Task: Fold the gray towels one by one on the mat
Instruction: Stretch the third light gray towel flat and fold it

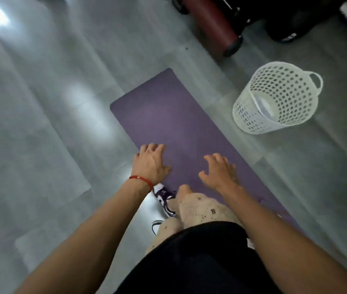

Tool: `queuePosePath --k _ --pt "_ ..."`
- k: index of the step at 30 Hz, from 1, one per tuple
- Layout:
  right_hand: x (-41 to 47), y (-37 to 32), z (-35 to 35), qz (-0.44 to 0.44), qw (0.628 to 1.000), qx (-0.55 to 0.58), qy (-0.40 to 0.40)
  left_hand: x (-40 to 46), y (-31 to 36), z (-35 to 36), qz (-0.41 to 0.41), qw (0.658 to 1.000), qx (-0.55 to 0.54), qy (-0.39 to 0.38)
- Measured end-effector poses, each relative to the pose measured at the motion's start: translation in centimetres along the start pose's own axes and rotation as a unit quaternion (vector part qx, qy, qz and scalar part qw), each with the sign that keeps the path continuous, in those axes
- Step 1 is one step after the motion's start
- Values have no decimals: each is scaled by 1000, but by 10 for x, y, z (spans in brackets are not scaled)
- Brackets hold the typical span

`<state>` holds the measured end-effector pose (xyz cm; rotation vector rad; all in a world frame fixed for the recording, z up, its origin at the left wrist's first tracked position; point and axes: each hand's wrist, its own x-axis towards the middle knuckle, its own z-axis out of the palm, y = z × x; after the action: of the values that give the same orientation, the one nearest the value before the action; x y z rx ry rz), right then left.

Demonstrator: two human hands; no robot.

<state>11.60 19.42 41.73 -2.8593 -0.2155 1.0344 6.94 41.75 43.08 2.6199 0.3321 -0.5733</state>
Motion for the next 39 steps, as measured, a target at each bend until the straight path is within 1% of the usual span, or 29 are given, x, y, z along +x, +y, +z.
queuePosePath --k 2,4,6,8,10,11,14,18,23,26,29,32,35,39 --pt "3 -8 20 55 998 23 -12 18 -7 -23 43 999 5 10" --pt "12 -27 40 79 995 55 -22 38 -17 -42 69 997 14 30" --pt "22 -50 58 98 991 85 -15 57 -27 -55 94 995 18 40" --pt "26 -73 73 126 986 108 8 68 -33 -66 127 992 16 18" --pt "21 -93 80 134 984 121 8 74 -36 -74 151 988 31 -7" --pt "14 -102 83 142 981 128 11 72 -36 -77 169 985 44 -20" --pt "-21 -121 96 192 967 158 51 57 -27 -79 220 973 50 -44" --pt "-74 -140 122 264 947 171 68 33 -11 -59 254 965 40 -50" --pt "-146 -141 166 368 898 227 79 -10 15 -25 352 927 73 -104" --pt "-181 -113 199 419 861 277 79 -36 47 8 383 909 72 -147" --pt "-200 -68 241 456 832 310 64 -55 80 58 424 886 101 -157" --pt "-197 -11 287 476 806 347 52 -66 116 124 441 878 102 -157" --pt "-172 53 341 479 795 368 52 -59 147 204 468 864 112 -148" --pt "-100 150 427 484 798 352 67 -12 162 333 491 852 131 -128"
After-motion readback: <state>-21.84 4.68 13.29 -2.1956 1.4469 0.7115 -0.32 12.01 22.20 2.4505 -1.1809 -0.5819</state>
